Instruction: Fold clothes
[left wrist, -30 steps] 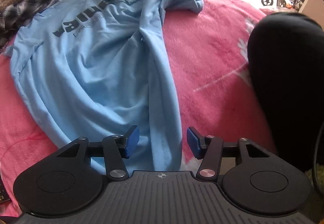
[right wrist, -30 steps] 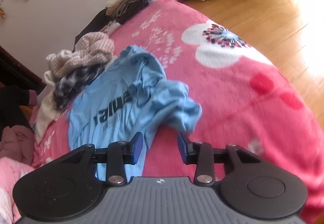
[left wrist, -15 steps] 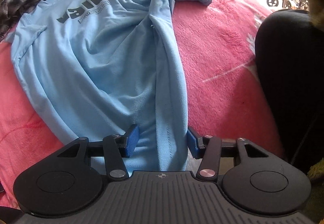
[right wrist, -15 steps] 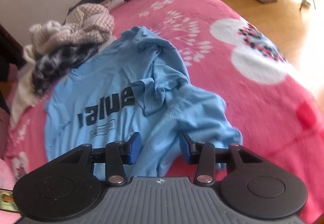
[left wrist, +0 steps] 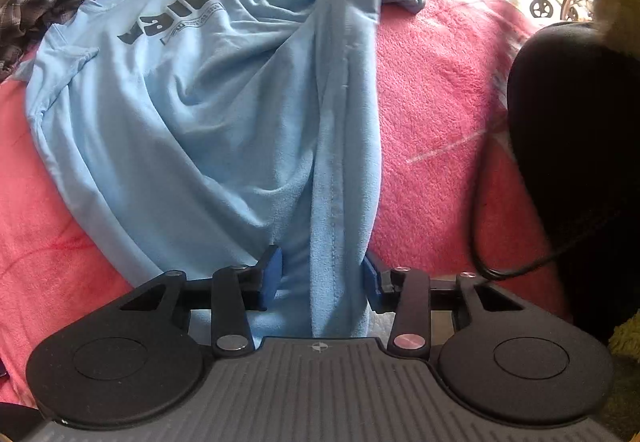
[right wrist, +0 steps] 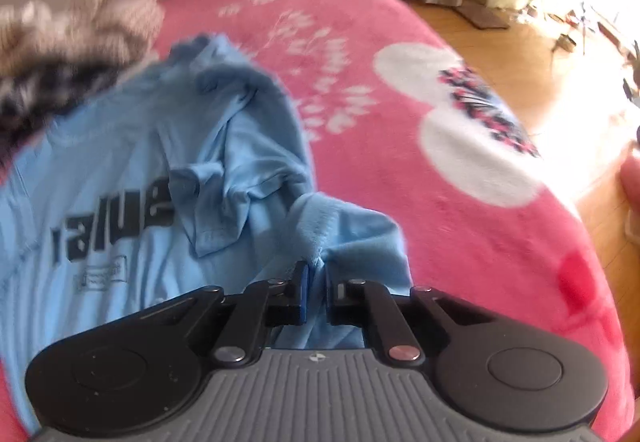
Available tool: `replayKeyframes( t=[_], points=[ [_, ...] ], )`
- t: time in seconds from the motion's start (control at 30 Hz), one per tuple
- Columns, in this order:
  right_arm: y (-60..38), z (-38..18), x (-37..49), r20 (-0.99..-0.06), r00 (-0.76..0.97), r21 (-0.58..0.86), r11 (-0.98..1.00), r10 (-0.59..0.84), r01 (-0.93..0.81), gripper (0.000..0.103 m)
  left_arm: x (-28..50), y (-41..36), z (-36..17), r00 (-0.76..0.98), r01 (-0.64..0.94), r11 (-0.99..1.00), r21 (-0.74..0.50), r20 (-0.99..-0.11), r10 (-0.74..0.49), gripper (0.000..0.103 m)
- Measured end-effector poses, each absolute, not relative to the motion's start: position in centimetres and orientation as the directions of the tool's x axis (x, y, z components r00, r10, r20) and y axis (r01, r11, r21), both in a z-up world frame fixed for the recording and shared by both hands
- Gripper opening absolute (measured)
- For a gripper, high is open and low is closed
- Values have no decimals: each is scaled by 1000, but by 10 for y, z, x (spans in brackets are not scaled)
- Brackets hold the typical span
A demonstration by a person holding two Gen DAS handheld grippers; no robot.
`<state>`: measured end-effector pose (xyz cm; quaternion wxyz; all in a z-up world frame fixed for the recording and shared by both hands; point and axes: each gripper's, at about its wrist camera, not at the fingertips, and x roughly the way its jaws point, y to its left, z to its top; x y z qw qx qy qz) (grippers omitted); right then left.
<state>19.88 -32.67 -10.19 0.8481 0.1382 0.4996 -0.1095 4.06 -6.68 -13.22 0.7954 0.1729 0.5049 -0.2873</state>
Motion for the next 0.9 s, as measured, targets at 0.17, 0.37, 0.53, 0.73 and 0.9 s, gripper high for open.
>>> replayKeyframes(
  t=[0.17,0.37,0.53,0.73,0.9],
  points=[
    [-368,-77,148,-854,520,272,873,25,405,6,39,-67,-130,339,631,776,8,-902,-267,35],
    [-414,-76,82,-846,513,444,727,146,524,6,34,-73,-128,360,644,763,58,-903,-235,33],
    [-456,-100,46,-862,478,485,556,172,675,6,28,-77,-128,380,668,735,113,-902,-207,33],
    [-473,-89,23,-840,528,508,517,121,689,8,31,-74,-122,361,653,753,89,-909,-206,35],
    [-426,-38,35,-727,663,504,796,180,336,9,55,-32,-93,287,554,825,-113,-904,-316,44]
  ],
)
